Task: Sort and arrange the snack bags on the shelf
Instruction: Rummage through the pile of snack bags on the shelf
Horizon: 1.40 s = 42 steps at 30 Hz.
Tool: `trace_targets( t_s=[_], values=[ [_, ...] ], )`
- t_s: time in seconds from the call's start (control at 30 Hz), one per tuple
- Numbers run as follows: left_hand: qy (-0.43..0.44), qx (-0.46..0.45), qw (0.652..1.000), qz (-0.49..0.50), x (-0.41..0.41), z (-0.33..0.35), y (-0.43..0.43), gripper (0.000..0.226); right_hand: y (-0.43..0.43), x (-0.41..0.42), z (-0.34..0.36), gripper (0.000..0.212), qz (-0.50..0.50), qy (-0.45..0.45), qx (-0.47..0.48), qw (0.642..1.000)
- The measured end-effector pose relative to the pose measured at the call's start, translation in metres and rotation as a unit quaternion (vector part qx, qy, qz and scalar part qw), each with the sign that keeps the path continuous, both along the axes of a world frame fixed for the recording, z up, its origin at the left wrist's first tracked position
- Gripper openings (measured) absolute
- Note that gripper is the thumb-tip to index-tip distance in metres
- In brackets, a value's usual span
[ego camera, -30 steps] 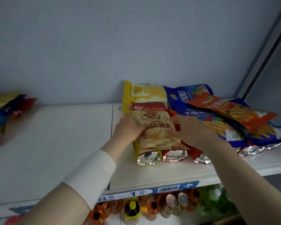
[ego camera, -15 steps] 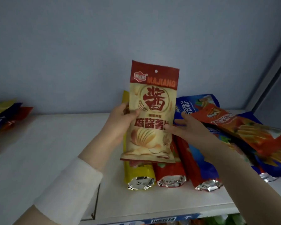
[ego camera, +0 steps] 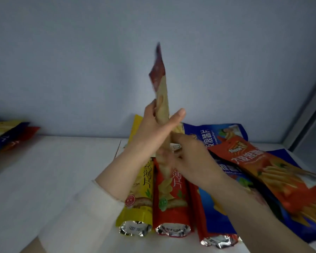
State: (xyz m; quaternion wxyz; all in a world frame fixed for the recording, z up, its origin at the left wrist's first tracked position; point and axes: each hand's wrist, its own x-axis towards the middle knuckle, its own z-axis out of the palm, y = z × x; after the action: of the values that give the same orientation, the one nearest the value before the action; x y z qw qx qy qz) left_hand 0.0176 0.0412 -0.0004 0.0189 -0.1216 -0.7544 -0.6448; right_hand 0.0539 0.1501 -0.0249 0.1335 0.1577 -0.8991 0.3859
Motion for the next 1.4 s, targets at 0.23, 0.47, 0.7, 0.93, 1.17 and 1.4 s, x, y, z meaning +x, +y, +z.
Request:
trace_targets(
  t_s=[0.23, 0.47, 0.7, 0.93, 1.17, 1.4],
  values=[
    [-0.022, 0.145, 0.988, 0.048, -0.012, 0.008, -0.017, 0.025, 0.030, 0.017, 0.007, 0.080, -0.063, -0.057, -0.154, 0.984],
    [-0.064, 0.211, 0.975, -0.020, 0.000, 0.012, -0.013, 0.026, 0.033, 0.024, 0.010, 0.033, 0.044, -0.190, -0.291, 0.937],
    [0.001, 0.071, 0.997, -0.034, 0.020, 0.006, -0.001, 0.082, 0.022, 0.008, 0.016, 0.030, -0.146, -0.040, -0.099, 0.983],
    [-0.110, 0.161, 0.980, -0.038, -0.001, 0.001, -0.032, 0.067, -0.007, 0.022, 0.036, 0.067, 0.049, -0.134, 0.100, 0.985],
    [-0.142, 0.149, 0.978, 0.042, -0.014, -0.005, -0.112, 0.031, -0.043, -0.003, 0.055, 0.054, 0.109, -0.159, 0.150, 0.970],
    [-0.115, 0.114, 0.975, 0.154, -0.030, 0.003, -0.226, 0.030, -0.140, -0.036, 0.057, 0.063, 0.154, -0.120, 0.332, 0.923]
  ],
)
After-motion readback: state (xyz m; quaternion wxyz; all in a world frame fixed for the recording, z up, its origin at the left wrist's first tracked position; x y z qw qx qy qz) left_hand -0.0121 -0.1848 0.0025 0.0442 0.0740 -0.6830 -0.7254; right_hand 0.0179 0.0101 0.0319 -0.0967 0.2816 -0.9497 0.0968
